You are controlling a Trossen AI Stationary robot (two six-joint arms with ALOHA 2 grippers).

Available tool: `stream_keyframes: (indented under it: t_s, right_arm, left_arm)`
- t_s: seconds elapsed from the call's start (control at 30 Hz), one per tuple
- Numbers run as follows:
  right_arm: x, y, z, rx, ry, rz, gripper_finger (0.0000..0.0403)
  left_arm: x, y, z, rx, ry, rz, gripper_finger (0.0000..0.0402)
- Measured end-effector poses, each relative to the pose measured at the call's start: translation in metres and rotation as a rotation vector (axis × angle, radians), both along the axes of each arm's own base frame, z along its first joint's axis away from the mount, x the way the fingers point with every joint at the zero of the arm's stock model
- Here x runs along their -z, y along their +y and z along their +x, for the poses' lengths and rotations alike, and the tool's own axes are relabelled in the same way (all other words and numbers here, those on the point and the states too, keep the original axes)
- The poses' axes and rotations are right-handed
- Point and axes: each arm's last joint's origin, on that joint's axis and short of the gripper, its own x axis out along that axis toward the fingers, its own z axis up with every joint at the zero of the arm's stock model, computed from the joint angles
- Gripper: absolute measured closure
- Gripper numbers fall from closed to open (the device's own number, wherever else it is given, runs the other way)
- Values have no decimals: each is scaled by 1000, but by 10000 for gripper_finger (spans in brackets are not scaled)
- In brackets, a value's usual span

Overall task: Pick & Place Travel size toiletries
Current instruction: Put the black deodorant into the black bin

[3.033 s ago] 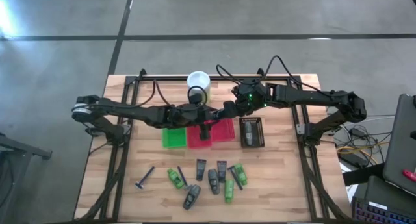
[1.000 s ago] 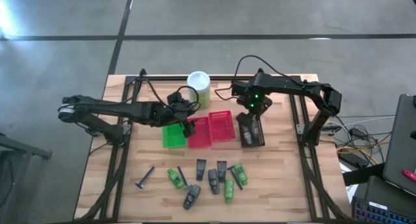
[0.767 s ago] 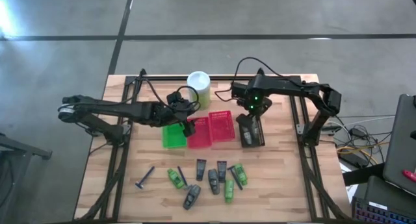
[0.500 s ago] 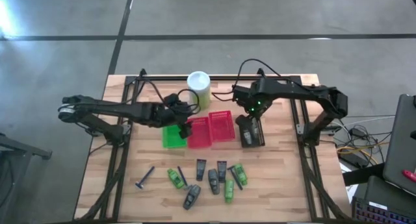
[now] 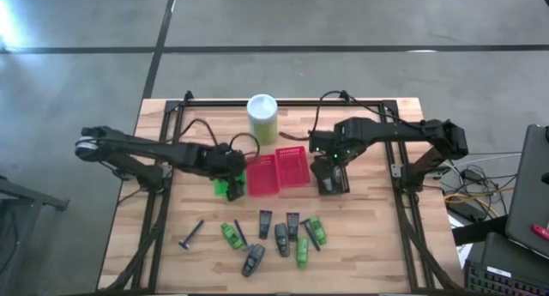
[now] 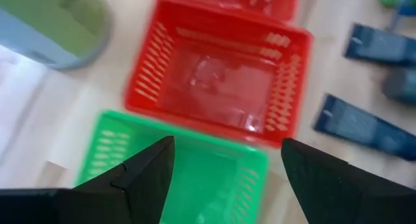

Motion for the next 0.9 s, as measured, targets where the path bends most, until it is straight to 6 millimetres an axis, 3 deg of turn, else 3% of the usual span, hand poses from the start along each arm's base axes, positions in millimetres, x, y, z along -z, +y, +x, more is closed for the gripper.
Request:
stream_keyframes:
  t_s: [0.27,0.43,0.6,0.73,0.9]
  right_arm:
    - [1,28,-8,-118,89,-60,97]
    - [2,39,-16,-243,165,-138,82]
    - [0,42,-25,-285,167,-224,74]
    - [3,41,-33,-294,150,-233,78]
    - [5,40,-44,-301,122,-233,92]
  left_arm:
    - [7,-59,-18,58,-19,-119,114]
    - [7,-114,-29,49,-177,-213,111]
    - [21,-165,-38,-28,-223,-341,112]
    - [30,-202,-29,-148,-254,-402,121]
    - [40,-241,6,-133,-230,-352,124]
